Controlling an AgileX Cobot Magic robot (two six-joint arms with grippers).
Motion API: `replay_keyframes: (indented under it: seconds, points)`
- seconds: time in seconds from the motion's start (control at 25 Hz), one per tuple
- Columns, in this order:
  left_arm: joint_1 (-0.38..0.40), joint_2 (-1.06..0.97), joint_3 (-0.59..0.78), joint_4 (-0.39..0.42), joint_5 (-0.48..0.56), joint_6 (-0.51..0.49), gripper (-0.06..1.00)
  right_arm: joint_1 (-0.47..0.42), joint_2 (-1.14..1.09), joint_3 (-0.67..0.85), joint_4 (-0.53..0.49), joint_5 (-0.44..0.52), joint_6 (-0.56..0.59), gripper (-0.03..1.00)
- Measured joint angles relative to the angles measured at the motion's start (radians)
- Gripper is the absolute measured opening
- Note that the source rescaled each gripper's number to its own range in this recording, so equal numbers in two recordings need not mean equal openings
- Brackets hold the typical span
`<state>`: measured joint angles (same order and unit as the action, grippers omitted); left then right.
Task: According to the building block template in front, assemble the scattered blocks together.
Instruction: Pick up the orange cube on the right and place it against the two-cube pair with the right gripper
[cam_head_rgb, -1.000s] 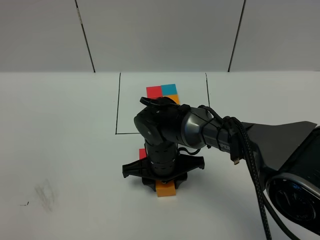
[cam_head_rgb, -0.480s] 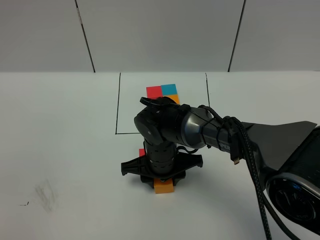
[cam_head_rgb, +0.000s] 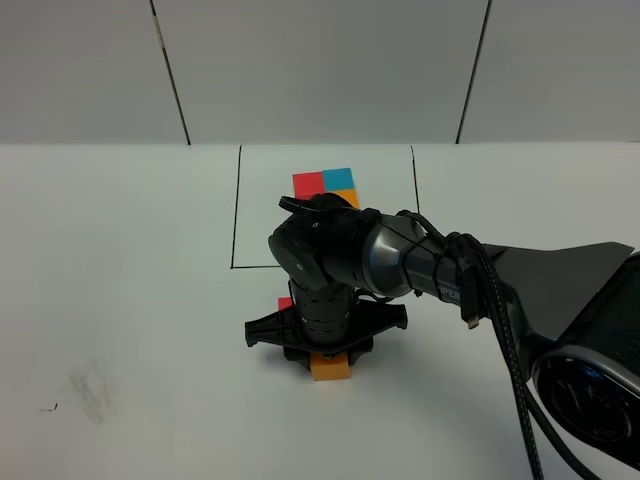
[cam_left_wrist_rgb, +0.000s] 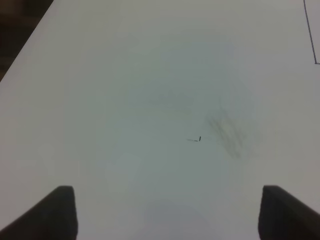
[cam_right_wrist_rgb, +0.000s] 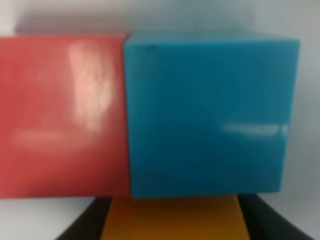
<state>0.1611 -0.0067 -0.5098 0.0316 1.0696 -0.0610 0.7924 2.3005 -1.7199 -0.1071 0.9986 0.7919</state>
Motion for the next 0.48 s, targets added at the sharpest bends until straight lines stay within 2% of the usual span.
replay_keyframes:
  seconds: [0.48]
  points:
    - [0.000,0.000,0.000,0.000,0.000,0.000,1.00,-0.001,0.000,-0.002,-0.028,-0.014,0.027,0.21]
